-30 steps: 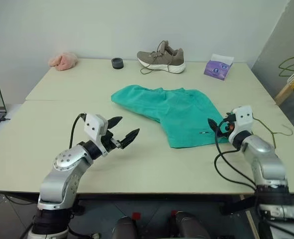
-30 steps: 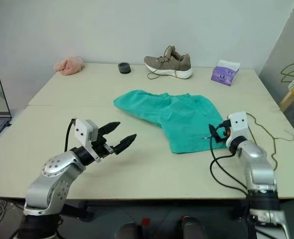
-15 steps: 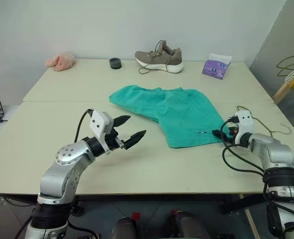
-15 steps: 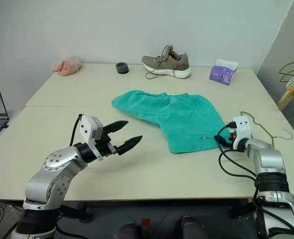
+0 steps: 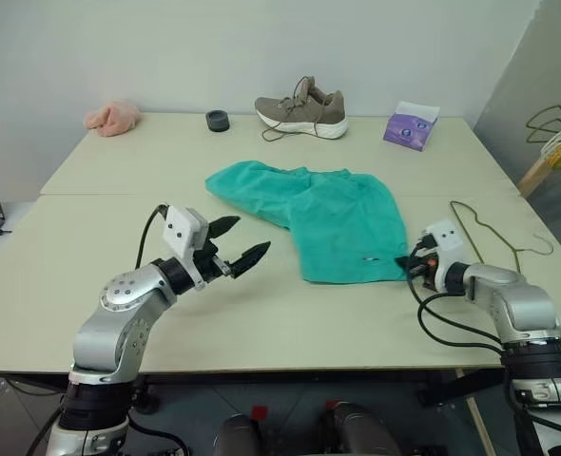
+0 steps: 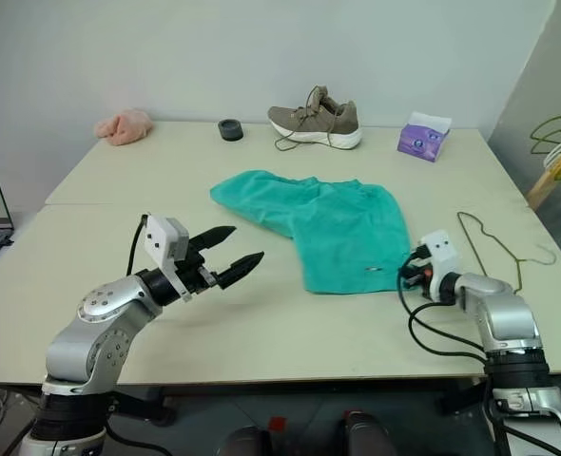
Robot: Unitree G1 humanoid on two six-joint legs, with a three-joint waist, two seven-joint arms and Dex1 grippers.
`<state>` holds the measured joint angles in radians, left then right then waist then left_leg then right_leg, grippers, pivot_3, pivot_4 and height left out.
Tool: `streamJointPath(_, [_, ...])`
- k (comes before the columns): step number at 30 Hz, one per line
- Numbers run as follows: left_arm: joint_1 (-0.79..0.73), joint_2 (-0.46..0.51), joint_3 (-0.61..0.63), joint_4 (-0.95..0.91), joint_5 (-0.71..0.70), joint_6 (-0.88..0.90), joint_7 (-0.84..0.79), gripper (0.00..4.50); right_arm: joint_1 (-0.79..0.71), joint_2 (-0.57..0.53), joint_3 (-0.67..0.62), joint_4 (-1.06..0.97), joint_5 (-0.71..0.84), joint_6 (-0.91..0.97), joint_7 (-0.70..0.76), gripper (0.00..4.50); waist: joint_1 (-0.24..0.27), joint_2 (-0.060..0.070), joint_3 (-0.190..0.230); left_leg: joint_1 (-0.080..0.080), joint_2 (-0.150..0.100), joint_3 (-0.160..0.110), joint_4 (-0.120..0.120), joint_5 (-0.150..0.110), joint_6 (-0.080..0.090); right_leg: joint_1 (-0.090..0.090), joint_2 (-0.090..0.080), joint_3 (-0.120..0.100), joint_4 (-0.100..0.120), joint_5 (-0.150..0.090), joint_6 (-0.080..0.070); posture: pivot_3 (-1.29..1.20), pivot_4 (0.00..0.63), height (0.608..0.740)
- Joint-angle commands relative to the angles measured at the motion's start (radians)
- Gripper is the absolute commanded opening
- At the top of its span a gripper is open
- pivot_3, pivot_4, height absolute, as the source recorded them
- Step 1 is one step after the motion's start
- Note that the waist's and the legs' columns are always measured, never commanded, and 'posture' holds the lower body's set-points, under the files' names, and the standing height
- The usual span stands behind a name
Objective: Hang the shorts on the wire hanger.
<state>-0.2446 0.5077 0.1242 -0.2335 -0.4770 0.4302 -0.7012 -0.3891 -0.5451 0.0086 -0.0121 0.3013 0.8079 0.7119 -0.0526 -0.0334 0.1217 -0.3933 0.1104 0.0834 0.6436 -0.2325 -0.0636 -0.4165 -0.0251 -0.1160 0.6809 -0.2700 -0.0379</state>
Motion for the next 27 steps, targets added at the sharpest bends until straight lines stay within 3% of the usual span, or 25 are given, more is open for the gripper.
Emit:
streamJointPath(1, [-0.043, 0.013, 0.037, -0.001, -0.033, 0.012, 0.0, 4.5, -0.011, 0.03, 0.099, -0.173, 0.061, 0.043, 0.059, 0.03, -0.003, 0.0, 0.0, 0.0, 0.0, 0.0, 0.0, 0.0, 0.0, 0.0, 0.0, 0.0, 0.0, 0.0, 0.0, -0.09, 0.084, 0.74])
streamJointPath(10, [-0.101, 0.041, 0.045, 0.035, -0.046, 0.04, -0.021, 4.5, -0.079, 0.322, 0.409, -0.203, -0.009, 0.028, -0.043, 0.03, -0.006, 0.0, 0.0, -0.005, 0.003, -0.001, 0.001, 0.0, 0.0, -0.004, 0.004, 0.0, 0.001, 0.0, 0.0, -0.1, 0.082, 0.74])
streamJointPath(14, [-0.092, 0.053, 0.025, 0.024, -0.041, 0.053, -0.033, 4.5, -0.089, 0.339, 0.447, -0.204, -0.056, -0.059, -0.05, 0.03, -0.001, -0.001, 0.0, -0.006, 0.003, 0.0, 0.001, 0.0, -0.001, -0.005, 0.003, 0.0, 0.0, 0.0, 0.0, -0.1, 0.083, 0.74])
streamJointPath(15, [-0.084, 0.055, 0.018, 0.018, -0.038, 0.058, -0.035, 4.5, -0.093, 0.325, 0.449, -0.207, -0.081, -0.094, -0.054, 0.23, 0.0, -0.001, 0.0, -0.006, 0.003, 0.0, 0.001, 0.0, -0.001, -0.005, 0.003, 0.0, -0.001, 0.0, 0.0, -0.11, 0.084, 0.74])
streamJointPath(18, [-0.069, 0.059, 0.0, 0.005, -0.035, 0.073, -0.046, 4.5, -0.1, 0.271, 0.472, -0.237, -0.125, -0.162, -0.021, 0.23, 0.001, -0.001, 0.0, -0.006, 0.002, 0.0, 0.002, 0.0, -0.001, -0.004, 0.002, 0.0, 0.0, 0.0, 0.0, -0.11, 0.085, 0.74])
streamJointPath(27, [-0.053, 0.06, -0.058, -0.021, -0.024, 0.082, -0.063, 4.5, -0.09, 0.1, 0.41, -0.433, 0.032, -0.093, 0.191, 2.9, -0.008, -0.001, 0.0, -0.005, 0.003, -0.001, 0.001, 0.0, -0.001, -0.005, 0.004, -0.001, 0.0, 0.0, 0.0, -0.12, 0.083, 0.74])
